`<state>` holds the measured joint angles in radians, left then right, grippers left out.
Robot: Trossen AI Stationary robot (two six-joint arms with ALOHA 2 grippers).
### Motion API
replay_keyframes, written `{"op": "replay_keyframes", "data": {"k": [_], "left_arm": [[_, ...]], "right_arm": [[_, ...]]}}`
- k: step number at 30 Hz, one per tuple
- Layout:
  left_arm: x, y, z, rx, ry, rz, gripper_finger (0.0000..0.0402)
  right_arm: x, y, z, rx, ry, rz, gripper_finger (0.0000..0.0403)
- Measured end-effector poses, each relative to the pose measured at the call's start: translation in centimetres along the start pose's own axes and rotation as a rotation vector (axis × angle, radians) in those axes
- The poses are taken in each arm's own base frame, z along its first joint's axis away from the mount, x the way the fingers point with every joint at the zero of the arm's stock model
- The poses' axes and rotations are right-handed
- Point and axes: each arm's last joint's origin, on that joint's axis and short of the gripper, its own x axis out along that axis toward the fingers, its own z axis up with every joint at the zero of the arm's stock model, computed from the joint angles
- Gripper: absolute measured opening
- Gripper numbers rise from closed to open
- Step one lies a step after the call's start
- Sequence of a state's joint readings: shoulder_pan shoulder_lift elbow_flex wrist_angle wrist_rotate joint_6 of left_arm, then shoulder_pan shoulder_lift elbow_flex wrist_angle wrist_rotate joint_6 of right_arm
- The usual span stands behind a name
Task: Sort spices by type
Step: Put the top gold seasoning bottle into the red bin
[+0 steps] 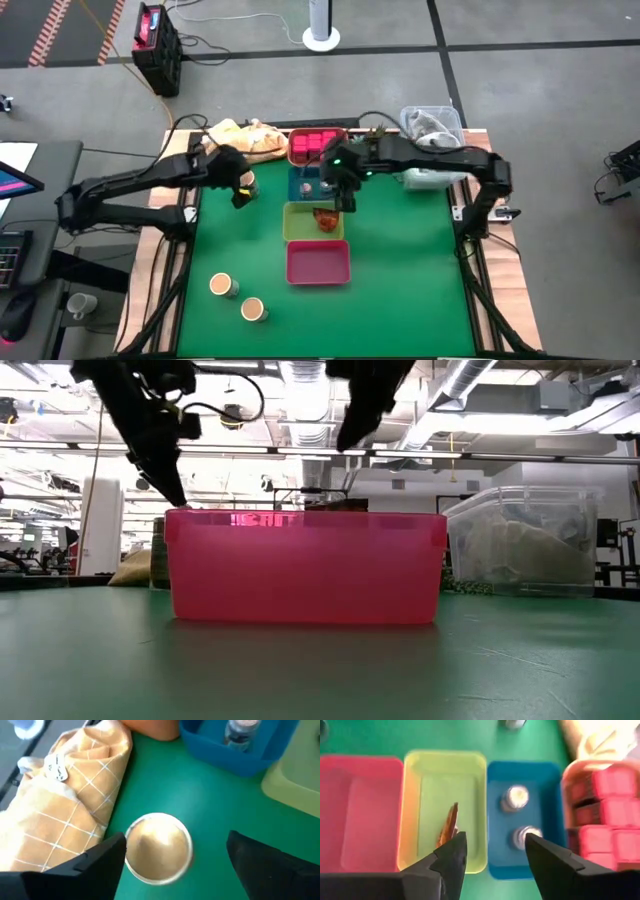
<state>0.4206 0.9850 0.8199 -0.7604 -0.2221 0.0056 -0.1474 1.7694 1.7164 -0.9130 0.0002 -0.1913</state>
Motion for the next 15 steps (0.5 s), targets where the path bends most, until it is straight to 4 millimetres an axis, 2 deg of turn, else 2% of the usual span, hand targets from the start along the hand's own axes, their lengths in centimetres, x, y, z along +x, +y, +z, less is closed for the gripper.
{"op": "replay_keyframes", "data": {"k": [4, 7, 15], "left_arm": [[1.0, 0.8, 1.1, 0.000, 0.072, 0.019, 0.0353], [1.8, 1.2, 1.6, 0.007, 0.108, 0.030, 0.0363], [3.9, 2.2, 1.3, -0.025, 0.216, -0.018, 0.0368]], "right_arm": [[-2.6, 0.3, -0.5, -0.019, -0.157, -0.028, 0.0229], [-3.3, 0.9, -1.2, -0.033, -0.238, -0.037, 0.0228], [-1.7, 2.2, -4.0, -0.037, -0.274, -0.024, 0.0228]]}}
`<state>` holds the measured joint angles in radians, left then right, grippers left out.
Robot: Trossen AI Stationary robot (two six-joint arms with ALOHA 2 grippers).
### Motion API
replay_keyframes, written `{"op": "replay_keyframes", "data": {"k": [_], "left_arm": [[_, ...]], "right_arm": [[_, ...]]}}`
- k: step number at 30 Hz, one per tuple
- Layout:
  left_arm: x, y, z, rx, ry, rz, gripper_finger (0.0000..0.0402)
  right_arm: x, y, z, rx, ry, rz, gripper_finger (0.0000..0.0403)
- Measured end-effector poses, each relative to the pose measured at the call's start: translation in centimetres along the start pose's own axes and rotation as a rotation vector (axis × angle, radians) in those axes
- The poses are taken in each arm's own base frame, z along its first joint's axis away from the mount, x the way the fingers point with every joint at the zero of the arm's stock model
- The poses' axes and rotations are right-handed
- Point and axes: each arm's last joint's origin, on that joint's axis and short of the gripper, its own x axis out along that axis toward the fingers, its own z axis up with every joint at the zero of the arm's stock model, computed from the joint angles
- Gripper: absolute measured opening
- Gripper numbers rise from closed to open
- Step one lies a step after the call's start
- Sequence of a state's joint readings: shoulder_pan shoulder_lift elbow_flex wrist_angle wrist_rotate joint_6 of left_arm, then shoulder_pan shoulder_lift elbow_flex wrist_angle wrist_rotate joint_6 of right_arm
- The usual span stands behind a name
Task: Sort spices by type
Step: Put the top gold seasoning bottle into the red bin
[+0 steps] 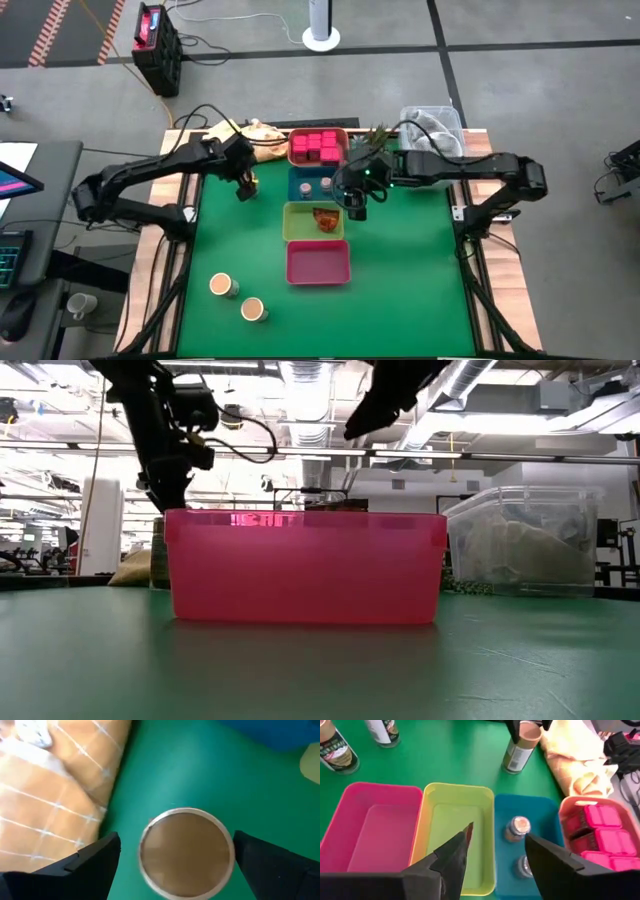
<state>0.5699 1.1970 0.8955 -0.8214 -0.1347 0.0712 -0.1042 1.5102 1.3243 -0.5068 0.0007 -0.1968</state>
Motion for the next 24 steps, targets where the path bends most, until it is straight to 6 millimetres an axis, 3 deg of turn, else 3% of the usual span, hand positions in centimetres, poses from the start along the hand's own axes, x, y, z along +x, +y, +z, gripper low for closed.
{"op": "replay_keyframes", "data": {"k": [7, 13, 20, 24], "left_arm": [[2.3, 0.0, 0.3, 0.001, 0.088, -0.084, 0.0352], [3.9, -0.4, 0.4, 0.026, 0.156, -0.098, 0.0285], [3.4, -1.0, 0.2, 0.110, 0.170, -0.128, 0.0269], [0.9, -1.6, 0.5, 0.149, 0.195, -0.156, 0.0269]], "right_arm": [[1.1, 0.7, -1.5, 0.039, 0.016, 0.011, 0.0228], [1.5, 1.8, -1.9, 0.039, 0.004, 0.033, 0.0228], [1.5, 2.9, -1.7, 0.034, -0.004, 0.028, 0.0228], [1.4, 3.2, -1.7, 0.034, -0.002, 0.012, 0.0228]]}}
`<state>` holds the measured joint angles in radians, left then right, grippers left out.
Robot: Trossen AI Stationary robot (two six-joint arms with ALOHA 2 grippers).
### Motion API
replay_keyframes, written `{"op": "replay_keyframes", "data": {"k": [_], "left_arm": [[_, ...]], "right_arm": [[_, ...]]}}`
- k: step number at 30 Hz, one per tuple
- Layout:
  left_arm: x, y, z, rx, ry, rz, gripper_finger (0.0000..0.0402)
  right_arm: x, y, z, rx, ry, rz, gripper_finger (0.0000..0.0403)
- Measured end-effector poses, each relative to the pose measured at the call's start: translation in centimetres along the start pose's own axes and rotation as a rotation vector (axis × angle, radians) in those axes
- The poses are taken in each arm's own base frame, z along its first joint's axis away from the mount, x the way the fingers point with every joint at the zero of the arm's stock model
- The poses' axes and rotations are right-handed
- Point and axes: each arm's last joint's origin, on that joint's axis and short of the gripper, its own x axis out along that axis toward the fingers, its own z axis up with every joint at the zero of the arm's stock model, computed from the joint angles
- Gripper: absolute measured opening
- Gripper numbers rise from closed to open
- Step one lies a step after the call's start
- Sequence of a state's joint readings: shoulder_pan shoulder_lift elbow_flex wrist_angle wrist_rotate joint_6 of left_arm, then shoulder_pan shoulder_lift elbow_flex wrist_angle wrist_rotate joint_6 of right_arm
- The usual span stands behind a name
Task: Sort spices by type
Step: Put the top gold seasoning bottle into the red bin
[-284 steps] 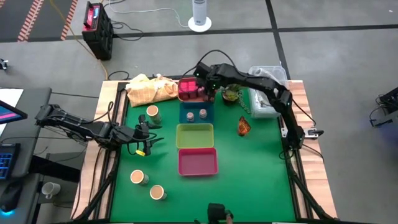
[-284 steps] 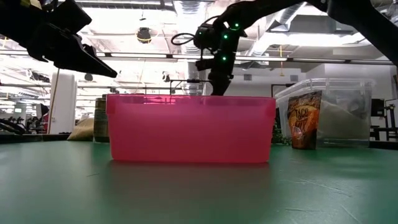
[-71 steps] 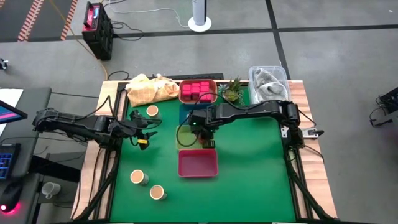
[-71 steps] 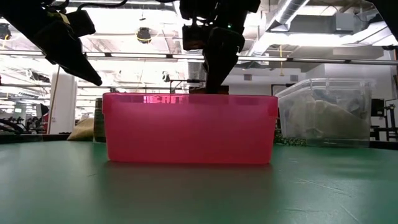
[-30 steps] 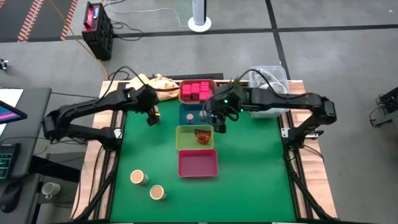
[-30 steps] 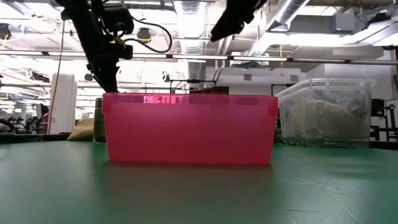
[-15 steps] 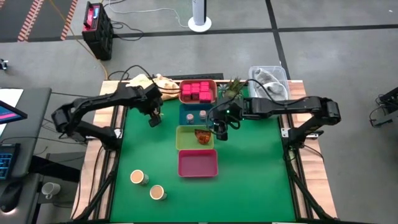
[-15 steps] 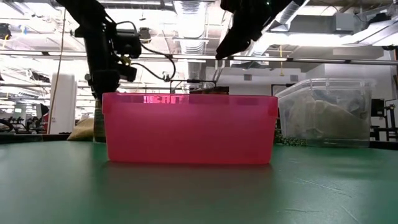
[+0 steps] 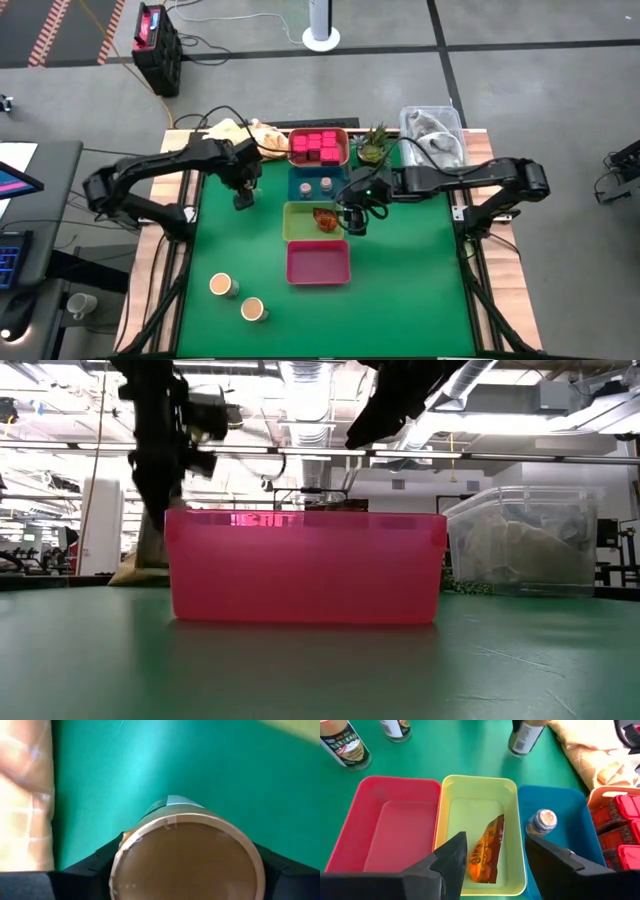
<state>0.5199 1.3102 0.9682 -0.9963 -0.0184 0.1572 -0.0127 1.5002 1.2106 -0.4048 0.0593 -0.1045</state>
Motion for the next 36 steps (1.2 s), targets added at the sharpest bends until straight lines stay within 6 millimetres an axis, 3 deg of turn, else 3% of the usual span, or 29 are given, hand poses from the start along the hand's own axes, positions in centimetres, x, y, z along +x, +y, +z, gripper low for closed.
{"op": "replay_keyframes", "data": {"k": [5, 9, 14, 19, 25, 32, 36], "left_arm": [[-4.1, -2.8, 0.4, 0.078, -0.031, -0.049, 0.0269], [-7.0, -6.2, 0.5, 0.147, -0.047, -0.091, 0.0269], [-9.0, -11.2, 0.6, 0.221, -0.179, -0.180, 0.0269], [-10.3, -14.8, 0.8, 0.200, -0.337, -0.282, 0.0269], [-9.2, -18.8, 1.6, 0.225, -0.338, -0.298, 0.0269], [-7.2, -24.8, 3.8, 0.401, -0.303, -0.240, 0.0269], [-6.3, -26.9, 5.6, 0.479, -0.308, -0.209, 0.0269]], "right_arm": [[-0.1, -0.4, 0.0, 0.019, 0.000, -0.011, 0.0228], [0.0, -0.9, -0.1, 0.044, 0.007, -0.025, 0.0228], [0.0, -1.7, -0.4, 0.063, 0.028, -0.047, 0.0228], [0.1, -2.4, -1.2, 0.134, 0.082, -0.116, 0.0228], [-0.4, -1.9, -3.5, 0.133, 0.059, -0.128, 0.0222], [-4.7, -2.1, -6.3, 0.168, -0.172, -0.164, 0.0196], [-6.9, -1.6, -7.3, 0.176, -0.294, -0.160, 0.0185]]}}
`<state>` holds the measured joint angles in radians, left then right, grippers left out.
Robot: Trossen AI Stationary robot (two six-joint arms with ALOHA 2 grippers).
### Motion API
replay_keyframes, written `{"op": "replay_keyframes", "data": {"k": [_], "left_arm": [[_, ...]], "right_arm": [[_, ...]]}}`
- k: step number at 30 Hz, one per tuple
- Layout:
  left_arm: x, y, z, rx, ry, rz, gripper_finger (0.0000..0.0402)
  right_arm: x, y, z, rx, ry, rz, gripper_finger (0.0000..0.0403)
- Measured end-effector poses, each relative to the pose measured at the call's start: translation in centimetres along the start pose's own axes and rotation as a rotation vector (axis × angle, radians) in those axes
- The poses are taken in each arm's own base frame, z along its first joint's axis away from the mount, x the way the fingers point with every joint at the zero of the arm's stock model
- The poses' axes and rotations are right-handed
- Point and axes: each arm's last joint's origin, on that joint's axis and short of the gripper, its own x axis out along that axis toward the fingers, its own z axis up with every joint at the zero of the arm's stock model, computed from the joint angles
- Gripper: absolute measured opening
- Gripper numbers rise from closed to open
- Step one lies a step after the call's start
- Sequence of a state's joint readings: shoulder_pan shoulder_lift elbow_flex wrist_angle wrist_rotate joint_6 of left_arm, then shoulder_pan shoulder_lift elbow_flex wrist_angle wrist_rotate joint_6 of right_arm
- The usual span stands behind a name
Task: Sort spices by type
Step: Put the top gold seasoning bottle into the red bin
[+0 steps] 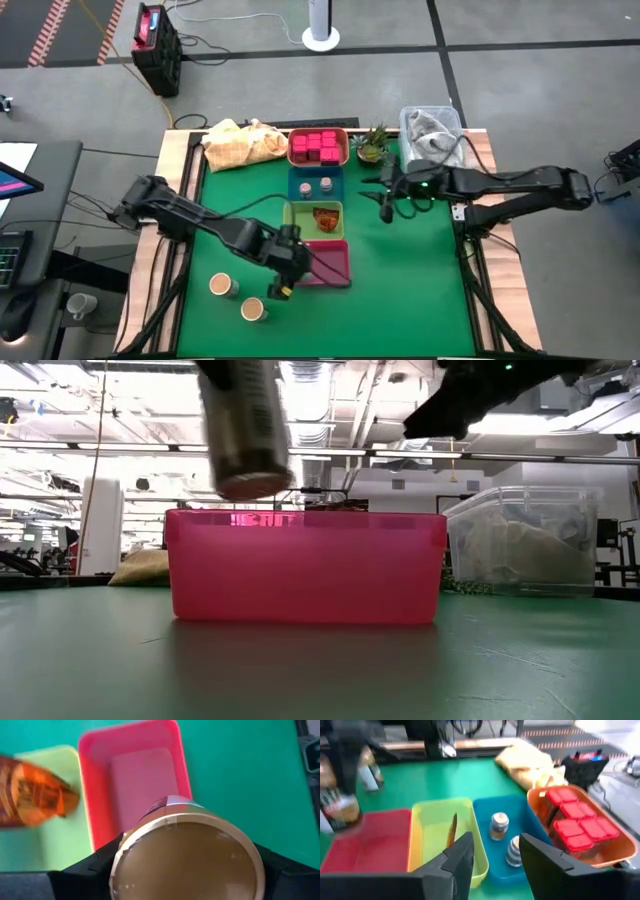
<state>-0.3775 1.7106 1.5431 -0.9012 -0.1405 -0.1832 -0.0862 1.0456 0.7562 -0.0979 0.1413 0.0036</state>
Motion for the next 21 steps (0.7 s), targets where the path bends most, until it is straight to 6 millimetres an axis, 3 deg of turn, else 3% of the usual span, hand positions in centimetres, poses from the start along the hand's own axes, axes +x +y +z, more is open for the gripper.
{"op": "replay_keyframes", "data": {"k": [7, 16, 21], "left_arm": [[2.4, 1.1, 1.7, 0.069, 0.034, 0.023, 0.0269], [5.1, 2.3, 0.4, 0.097, 0.153, 0.023, 0.0270], [6.5, 2.5, -0.7, 0.071, 0.169, 0.037, 0.0326]], "right_arm": [[-1.9, 1.1, -0.4, -0.018, -0.074, 0.046, 0.0182], [-2.1, 1.8, -0.4, -0.035, -0.077, 0.031, 0.0182], [-2.1, 1.8, -0.4, -0.034, -0.080, 0.029, 0.0182]]}}
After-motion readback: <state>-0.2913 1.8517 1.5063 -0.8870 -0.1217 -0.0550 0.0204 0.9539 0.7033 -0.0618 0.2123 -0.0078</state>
